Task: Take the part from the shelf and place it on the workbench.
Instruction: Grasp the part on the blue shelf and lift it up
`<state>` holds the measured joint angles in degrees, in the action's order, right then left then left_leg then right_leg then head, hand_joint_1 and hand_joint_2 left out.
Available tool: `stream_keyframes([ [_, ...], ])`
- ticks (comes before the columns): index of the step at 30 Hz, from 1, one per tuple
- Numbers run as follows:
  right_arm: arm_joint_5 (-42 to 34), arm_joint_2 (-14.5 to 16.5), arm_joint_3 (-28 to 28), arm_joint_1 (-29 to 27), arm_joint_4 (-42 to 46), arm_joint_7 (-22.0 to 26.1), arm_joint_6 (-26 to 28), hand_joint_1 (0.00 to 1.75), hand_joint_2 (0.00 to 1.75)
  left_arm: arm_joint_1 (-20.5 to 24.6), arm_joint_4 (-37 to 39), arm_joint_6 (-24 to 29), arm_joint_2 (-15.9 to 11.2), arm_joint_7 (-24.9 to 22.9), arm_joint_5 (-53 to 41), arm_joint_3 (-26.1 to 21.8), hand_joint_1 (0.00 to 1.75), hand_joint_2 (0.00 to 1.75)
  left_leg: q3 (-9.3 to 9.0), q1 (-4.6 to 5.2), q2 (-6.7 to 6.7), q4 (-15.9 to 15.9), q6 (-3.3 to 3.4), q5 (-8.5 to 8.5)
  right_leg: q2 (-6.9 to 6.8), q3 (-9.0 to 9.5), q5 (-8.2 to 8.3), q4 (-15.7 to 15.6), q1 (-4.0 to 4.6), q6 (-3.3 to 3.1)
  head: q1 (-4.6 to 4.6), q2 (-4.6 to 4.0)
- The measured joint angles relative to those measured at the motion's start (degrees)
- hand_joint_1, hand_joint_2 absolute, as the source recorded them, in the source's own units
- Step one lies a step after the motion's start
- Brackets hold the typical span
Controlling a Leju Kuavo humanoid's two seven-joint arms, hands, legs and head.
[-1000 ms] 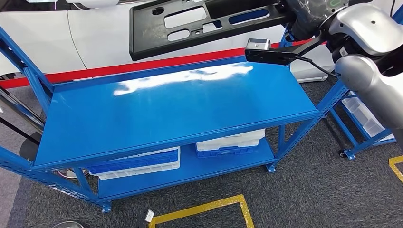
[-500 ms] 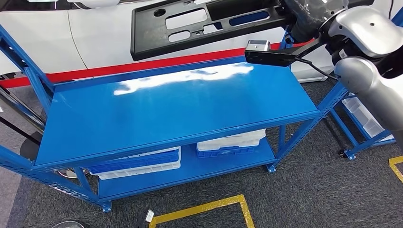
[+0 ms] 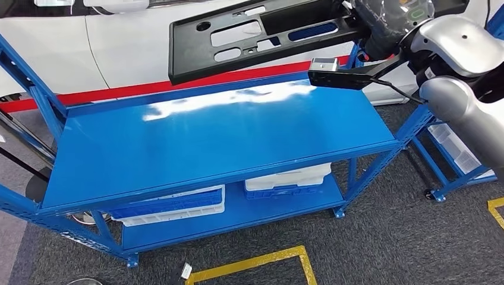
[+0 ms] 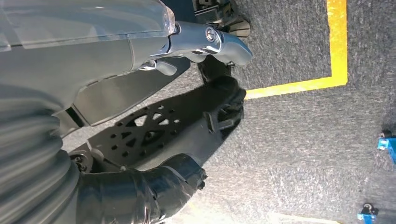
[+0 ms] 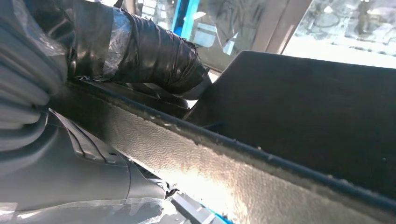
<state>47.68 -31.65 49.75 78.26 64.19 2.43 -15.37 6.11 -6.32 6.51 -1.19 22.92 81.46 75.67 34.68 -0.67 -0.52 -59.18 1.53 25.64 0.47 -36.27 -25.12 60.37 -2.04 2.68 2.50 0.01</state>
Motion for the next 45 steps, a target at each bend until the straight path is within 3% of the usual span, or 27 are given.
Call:
stream_keyframes([
  [3,-0.1,-0.1,0.1,-0.1,0.1,0.0,0.0,1.75,1.75,-0.1,0.1,0.0,-0.1,0.0,0.0,0.0,0.0,1.75,0.25,0.02,-0.06,-0.1,-0.72,0.12,0.19,-0.15,-0.11,-0.1,0.31,-1.33,0.03,-0.01],
  [5,-0.1,-0.1,0.1,0.1,0.1,0.0,0.0,1.75,1.75,-0.1,0.1,-0.1,-0.1,0.1,0.0,0.0,0.0,1.75,1.03,-0.14,0.09,-1.9,-1.1,1.48,0.15,0.02,-0.01,-0.3,0.37,-2.32,0.03,-0.01],
  [8,-0.1,-0.1,0.1,0.4,0.1,0.0,0.0,1.75,1.75,0.0,0.1,-0.1,-0.1,0.1,0.0,0.0,0.0,1.75,5.77,-0.16,0.24,-12.1,-1.09,6.26,0.15,0.22,-0.06,-0.4,0.84,-3.2,0.03,-0.01],
  [9,-0.1,-0.1,0.2,0.4,0.1,0.0,0.0,1.75,1.75,0.0,0.1,-0.1,-0.1,0.1,0.0,0.0,0.0,1.75,7.47,-0.09,0.24,-15.3,-0.95,7.17,0.18,0.23,-0.1,-0.4,1.08,-3.32,0.03,-0.01],
  [10,-0.1,-0.1,0.3,0.3,0.1,0.1,0.0,1.75,1.75,0.0,0.1,-0.1,-0.1,0.1,0.0,0.0,0.0,1.75,8.38,0.02,0.23,-16.7,-0.71,7.05,0.21,0.26,-0.15,-0.4,1.31,-3.42,0.03,-0.01],
  [11,-0.1,-0.1,0.3,0.3,0.1,0.1,0.0,1.75,1.75,-0.1,0.1,-0.2,-0.1,0.1,0.0,0.0,0.0,1.75,8.1,0.18,0.23,-15.7,-0.37,5.79,0.25,0.3,-0.2,-0.3,1.5,-3.51,0.03,-0.01],
  [14,-0.1,-0.2,0.4,0.3,0.1,0.2,0.0,1.75,1.75,0.0,0.1,-0.3,-0.2,0.1,0.0,0.1,0.0,1.75,2.99,0.92,0.23,-4.6,0.82,0.52,0.33,0.45,-0.35,-0.3,1.77,-3.54,0.02,-0.01],
  [16,-0.1,-0.4,0.5,0.3,0.1,0.2,0.0,1.75,1.75,-0.1,0.1,-0.3,-0.3,0.1,0.0,0.1,0.0,1.75,1.01,1.3,0.18,-0.6,1.08,-0.34,0.34,0.36,-0.24,-0.4,1.75,-3.22,0.02,-0.01],
  [19,-0.1,-0.7,0.6,0.1,0.1,0.2,0.0,1.75,1.75,-0.1,0.1,-0.3,-0.4,0.2,0.0,0.1,0.0,1.75,0.66,1.27,0.2,0.6,1.34,-1.22,0.34,0.19,-0.25,-0.4,1.61,-2.4,0.02,-0.01],
  [21,-0.1,-0.9,0.6,0.1,0.1,0.2,0.0,1.75,1.75,0.0,0.1,-0.4,-0.3,0.2,0.0,0.1,0.0,1.75,0.53,1.05,0.36,1.6,1.78,-2.01,0.25,-0.62,-2.69,1.9,1.67,-2.01,-0.04,-0.01],
  [23,-0.2,-1.1,0.7,0.0,0.1,0.3,0.0,1.75,1.75,0.1,0.1,-0.4,-0.3,0.3,0.1,0.1,0.0,1.75,0.79,1.02,0.42,1.7,2.03,-2.33,0.12,-2.8,-6.94,8.4,1.52,-1.7,-0.08,-0.01],
  [25,-0.2,-1.3,0.9,-0.2,0.1,0.3,0.0,1.75,1.75,0.0,0.1,-0.5,-0.2,0.3,0.1,0.1,0.0,1.75,1.3,0.99,0.43,1.4,2.04,-2.5,0.03,-4.52,-9.24,14.0,1.25,-1.33,-0.08,-0.01],
  [26,-0.3,-1.4,1.0,-0.3,0.0,0.4,0.0,1.75,1.75,0.0,0.1,-0.5,-0.2,0.3,0.1,0.1,0.0,1.75,1.64,0.94,0.43,1.2,1.97,-2.59,-0.05,-4.14,-8.79,14.1,1.08,-1.14,-0.07,-0.01],
  [27,-0.3,-1.4,1.0,-0.4,0.0,0.5,0.0,1.75,1.75,0.0,0.1,-0.5,-0.2,0.3,0.1,0.1,0.0,1.75,1.99,0.86,0.43,0.9,1.87,-2.66,-0.15,-2.66,-7.41,11.9,0.91,-0.97,-0.07,-0.01],
  [30,-0.4,-1.4,1.1,-0.2,0.0,0.5,0.0,1.75,1.75,0.1,0.1,-0.4,-0.1,0.3,0.1,0.1,0.0,1.75,2.95,0.77,0.35,0.0,1.23,-2.94,-0.2,3.41,-3.72,1.6,0.77,-0.78,-0.08,-0.01],
  [31,-0.4,-1.4,1.1,-0.1,0.0,0.6,0.0,1.75,1.75,0.1,0.1,-0.4,-0.1,0.3,0.1,0.1,0.0,1.75,3.15,0.81,0.28,-0.1,0.85,-3.15,-0.11,4.19,-3.43,-0.1,0.92,-0.94,-0.07,-0.01],
  [34,-0.5,-1.5,1.1,0.0,0.0,0.6,0.0,1.75,1.75,0.0,0.1,-0.4,-0.2,0.3,0.1,0.1,0.0,1.75,3.66,0.78,0.04,-0.1,-0.33,-3.79,-0.13,3.69,-2.69,-0.7,1.14,-2.04,-0.05,-0.01],
  [36,-0.6,-1.4,1.2,0.1,0.0,0.7,-0.1,1.75,1.75,0.0,0.1,-0.3,-0.2,0.3,0.2,0.2,0.0,1.75,4.82,0.66,0.06,-2.3,-0.91,-1.32,-0.42,2.91,-1.71,-1.0,1.0,-3.13,0.0,-0.01],
  [39,-0.6,-1.3,1.3,0.2,0.0,0.7,-0.1,1.75,1.75,0.0,0.1,-0.3,-0.2,0.3,0.2,0.4,0.0,1.75,7.73,0.4,0.2,-12.3,-1.45,6.22,-0.64,1.21,-0.26,-1.0,1.26,-3.99,0.05,-0.01],
  [40,-0.6,-1.3,1.3,0.2,0.0,0.7,-0.1,1.75,1.75,0.0,0.1,-0.3,-0.2,0.3,0.2,0.4,0.0,1.75,8.17,0.36,0.21,-15.2,-1.52,7.45,-0.65,0.57,0.21,-0.9,1.4,-4.04,0.05,-0.01],
  [41,-0.6,-1.3,1.3,0.2,0.0,0.7,-0.1,1.75,1.75,0.0,0.1,-0.3,-0.2,0.3,0.2,0.5,0.0,1.75,7.92,0.35,0.21,-16.7,-1.49,7.56,-0.65,-0.08,0.68,-0.9,1.53,-4.06,0.06,-0.01],
  [42,-0.6,-1.3,1.4,0.2,0.0,0.7,-0.1,1.75,1.75,0.1,0.1,-0.3,-0.2,0.2,0.2,0.5,0.0,1.75,6.68,0.35,0.2,-16.1,-1.35,6.62,-0.61,-0.72,1.13,-0.8,1.64,-4.02,0.06,-0.01],
  [43,-0.7,-1.3,1.4,0.2,0.0,0.7,-0.1,1.75,1.75,0.1,0.1,-0.3,-0.2,0.2,0.2,0.5,0.0,1.75,4.48,0.37,0.2,-13.6,-1.1,5.23,-0.56,-1.31,1.56,-0.7,1.74,-3.95,0.07,-0.01],
  [45,-0.7,-1.4,1.4,0.2,0.0,0.7,-0.1,1.75,1.75,0.2,0.1,-0.2,-0.2,0.1,0.2,0.5,0.0,1.75,-1.25,0.59,0.17,-5.7,-0.49,3.73,-0.47,-2.23,2.35,-0.5,1.88,-3.64,0.05,-0.01],
])
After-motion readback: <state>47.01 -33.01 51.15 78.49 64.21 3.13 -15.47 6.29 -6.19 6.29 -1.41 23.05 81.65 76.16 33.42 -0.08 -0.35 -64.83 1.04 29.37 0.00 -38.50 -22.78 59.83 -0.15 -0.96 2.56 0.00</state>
